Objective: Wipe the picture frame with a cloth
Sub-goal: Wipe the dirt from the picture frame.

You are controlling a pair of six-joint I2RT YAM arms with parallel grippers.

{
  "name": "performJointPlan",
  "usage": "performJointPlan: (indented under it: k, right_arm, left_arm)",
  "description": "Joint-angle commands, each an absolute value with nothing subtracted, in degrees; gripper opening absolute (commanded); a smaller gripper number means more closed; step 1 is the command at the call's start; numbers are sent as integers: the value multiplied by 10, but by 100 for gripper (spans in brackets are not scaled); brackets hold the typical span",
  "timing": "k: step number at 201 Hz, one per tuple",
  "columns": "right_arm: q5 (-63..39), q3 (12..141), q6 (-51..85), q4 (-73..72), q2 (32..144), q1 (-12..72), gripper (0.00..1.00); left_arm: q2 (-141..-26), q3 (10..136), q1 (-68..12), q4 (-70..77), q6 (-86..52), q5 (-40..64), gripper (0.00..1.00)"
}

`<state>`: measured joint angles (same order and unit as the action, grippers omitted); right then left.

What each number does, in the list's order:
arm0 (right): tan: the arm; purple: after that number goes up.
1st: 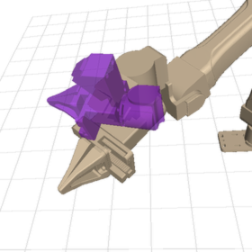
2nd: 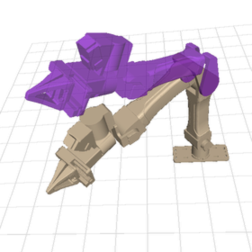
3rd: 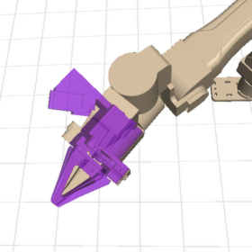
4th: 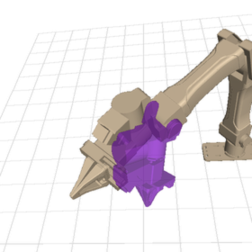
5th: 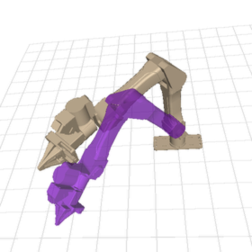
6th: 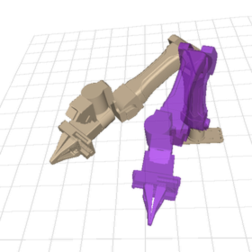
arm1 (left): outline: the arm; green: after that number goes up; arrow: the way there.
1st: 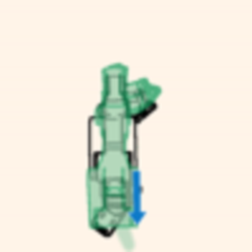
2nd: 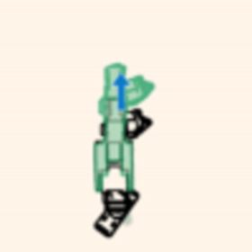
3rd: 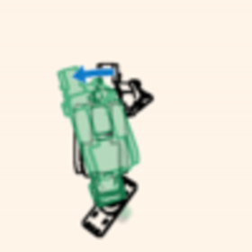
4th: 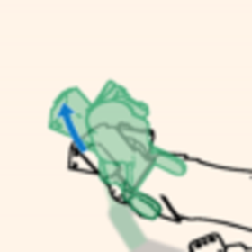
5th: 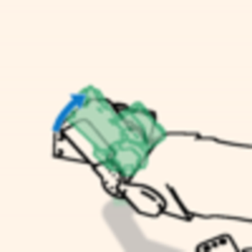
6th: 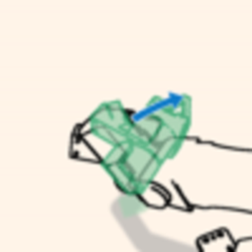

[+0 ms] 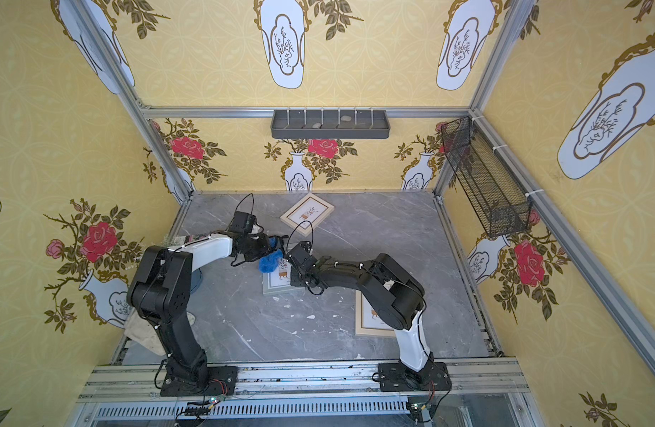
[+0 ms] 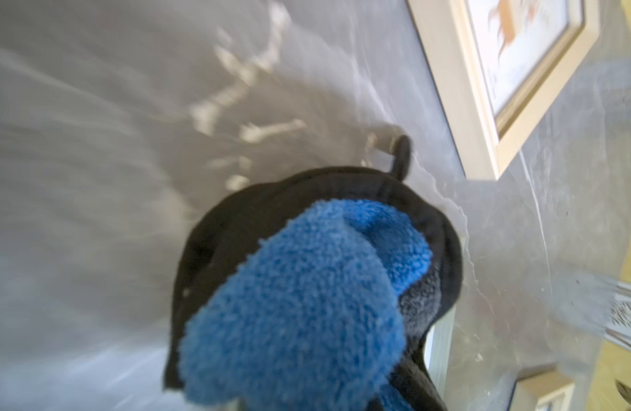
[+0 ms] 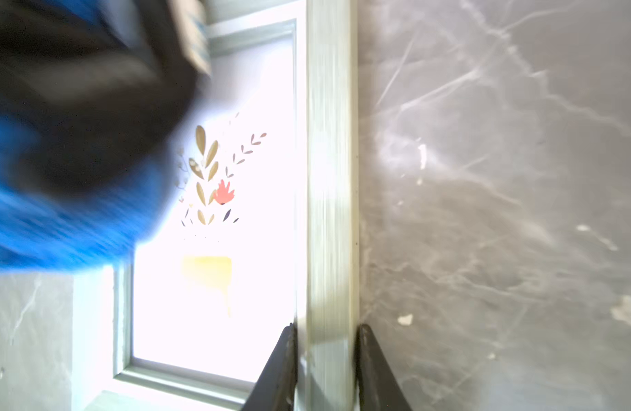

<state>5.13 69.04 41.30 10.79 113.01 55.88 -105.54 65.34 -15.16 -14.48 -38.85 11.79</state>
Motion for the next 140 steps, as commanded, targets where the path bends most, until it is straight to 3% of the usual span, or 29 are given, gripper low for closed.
performJointPlan:
  k: [1, 70, 116, 140]
  right_arm:
    - [43, 682, 412, 204, 1138, 559, 15]
    - [42, 694, 411, 206, 1144, 559, 15]
    - [43, 682, 416, 201, 1138, 559, 15]
    - [42, 677, 416, 198, 1136, 558, 15]
  left_arm:
    - [-1025, 650, -160, -162, -372, 61, 0]
    - [-1131, 753, -271, -167, -411, 115, 0]
    - [-1166, 748, -255, -188, -401, 86, 0]
    - [-1122, 697, -196, -188, -396, 65, 0]
